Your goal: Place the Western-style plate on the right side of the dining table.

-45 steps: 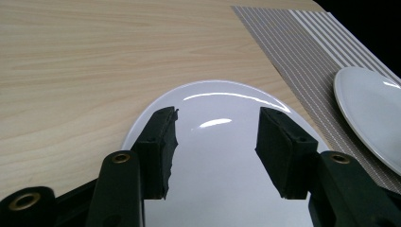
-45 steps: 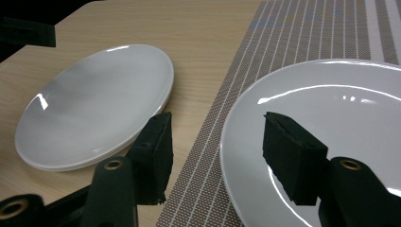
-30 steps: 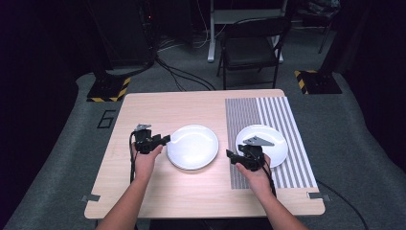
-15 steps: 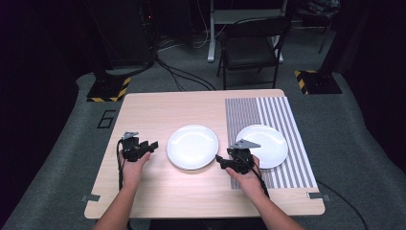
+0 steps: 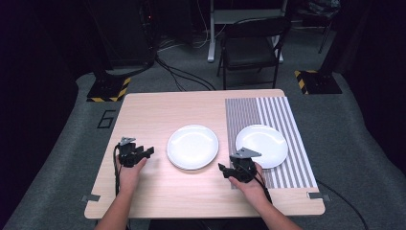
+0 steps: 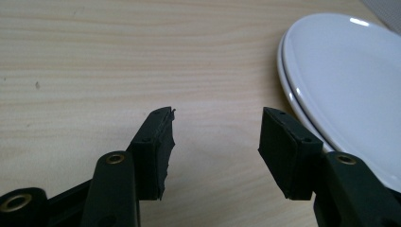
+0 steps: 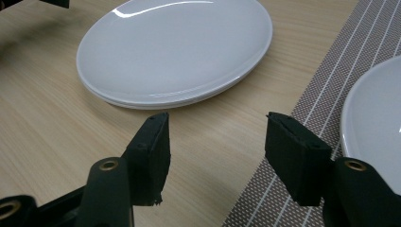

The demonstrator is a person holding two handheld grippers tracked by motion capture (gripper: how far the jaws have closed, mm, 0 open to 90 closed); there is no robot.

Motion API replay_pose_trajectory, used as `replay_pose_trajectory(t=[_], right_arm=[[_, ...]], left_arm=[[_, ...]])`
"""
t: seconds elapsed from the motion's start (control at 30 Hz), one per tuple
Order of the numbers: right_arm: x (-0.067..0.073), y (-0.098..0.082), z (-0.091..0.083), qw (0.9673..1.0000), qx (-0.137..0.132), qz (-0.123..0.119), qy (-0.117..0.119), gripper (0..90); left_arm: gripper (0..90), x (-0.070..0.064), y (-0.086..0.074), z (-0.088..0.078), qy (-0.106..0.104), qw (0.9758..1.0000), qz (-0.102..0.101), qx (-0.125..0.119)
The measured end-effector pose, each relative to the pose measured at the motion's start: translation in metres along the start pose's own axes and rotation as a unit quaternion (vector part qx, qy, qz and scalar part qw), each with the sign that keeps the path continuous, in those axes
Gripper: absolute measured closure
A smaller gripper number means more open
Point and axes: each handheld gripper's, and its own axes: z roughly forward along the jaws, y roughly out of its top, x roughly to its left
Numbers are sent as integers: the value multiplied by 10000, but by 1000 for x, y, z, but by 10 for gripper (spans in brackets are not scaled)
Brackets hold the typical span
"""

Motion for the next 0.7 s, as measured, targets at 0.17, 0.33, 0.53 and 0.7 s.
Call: replay_pose_trajectory(t=[0.17,0.33,0.53,0.7], right_arm=[[3,-6,3,9999,-8,-113,-36,401],[8,-10,7,9998,5,-195,-9,398],[10,-16,17,9995,147,-264,-27,391],[12,-20,22,9991,229,-346,-59,381]], left_arm=[[451,5,-5,-2,141,9999,45,-10],[449,8,-9,-2,204,9998,69,-30],[423,11,-11,-1,342,9992,204,-58],[411,9,-11,2,444,9981,421,12]])
